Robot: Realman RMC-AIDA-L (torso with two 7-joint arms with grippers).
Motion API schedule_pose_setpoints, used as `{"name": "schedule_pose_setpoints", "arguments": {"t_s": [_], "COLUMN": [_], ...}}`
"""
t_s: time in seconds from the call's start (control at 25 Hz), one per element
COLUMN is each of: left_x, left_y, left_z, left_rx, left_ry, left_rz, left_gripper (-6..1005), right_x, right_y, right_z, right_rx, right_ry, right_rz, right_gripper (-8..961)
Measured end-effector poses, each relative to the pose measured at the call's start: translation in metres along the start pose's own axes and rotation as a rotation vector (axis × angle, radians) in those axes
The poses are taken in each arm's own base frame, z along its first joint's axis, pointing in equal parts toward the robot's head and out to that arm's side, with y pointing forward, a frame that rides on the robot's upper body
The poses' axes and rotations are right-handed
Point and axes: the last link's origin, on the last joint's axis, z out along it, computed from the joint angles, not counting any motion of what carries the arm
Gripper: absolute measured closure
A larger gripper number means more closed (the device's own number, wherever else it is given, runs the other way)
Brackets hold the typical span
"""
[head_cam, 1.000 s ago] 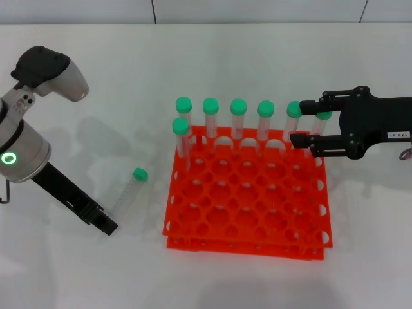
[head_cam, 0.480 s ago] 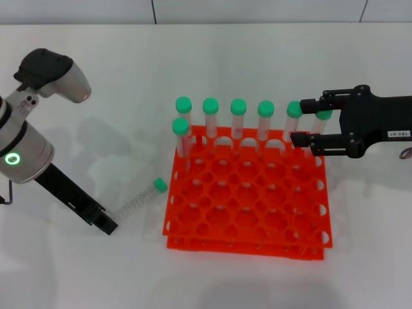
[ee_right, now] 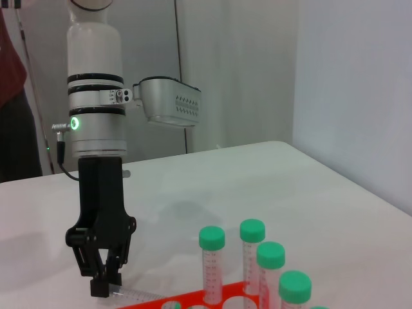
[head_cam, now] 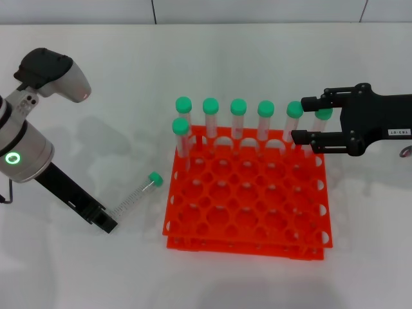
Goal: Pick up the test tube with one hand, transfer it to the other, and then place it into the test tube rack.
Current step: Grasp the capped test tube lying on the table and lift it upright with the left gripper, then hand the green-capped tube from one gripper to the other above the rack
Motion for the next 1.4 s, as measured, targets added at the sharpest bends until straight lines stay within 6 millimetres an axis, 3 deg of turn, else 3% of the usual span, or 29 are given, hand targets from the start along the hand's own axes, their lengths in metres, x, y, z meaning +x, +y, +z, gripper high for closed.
{"name": "schedule_pose_setpoints", "arguments": {"t_s": [0.56, 0.76, 0.96, 1.16, 1.4], "left_x": [-0.004, -0.011, -0.010, 0.004, 0.022], "left_y": [-0.016, -0.028, -0.036, -0.039, -0.032], "left_z": [-0.013, -0.035, -0.069, -0.103, -0.114], "left_rx": [0.007, 0.037, 0.051, 0.057, 0.040], "left_ry": [0.127, 0.264, 0.495, 0.763, 0.902], "left_rz": [-0.082, -0.115, -0.094, -0.021, 0.083], "left_gripper": [810, 809, 809, 809, 810], "right_x": [0.001, -0.001, -0.001, 0.000, -0.002], "right_y": [-0.002, -0.002, -0.003, -0.003, -0.004], "right_z": [0.000, -0.001, -0.001, -0.004, -0.005], "right_rx": [0.013, 0.016, 0.023, 0.035, 0.038], "right_ry": [-0.008, -0.022, -0.029, -0.037, -0.040], "right_rz": [0.006, 0.002, 0.006, 0.010, 0.005], "right_gripper": [320, 320, 320, 320, 320]}}
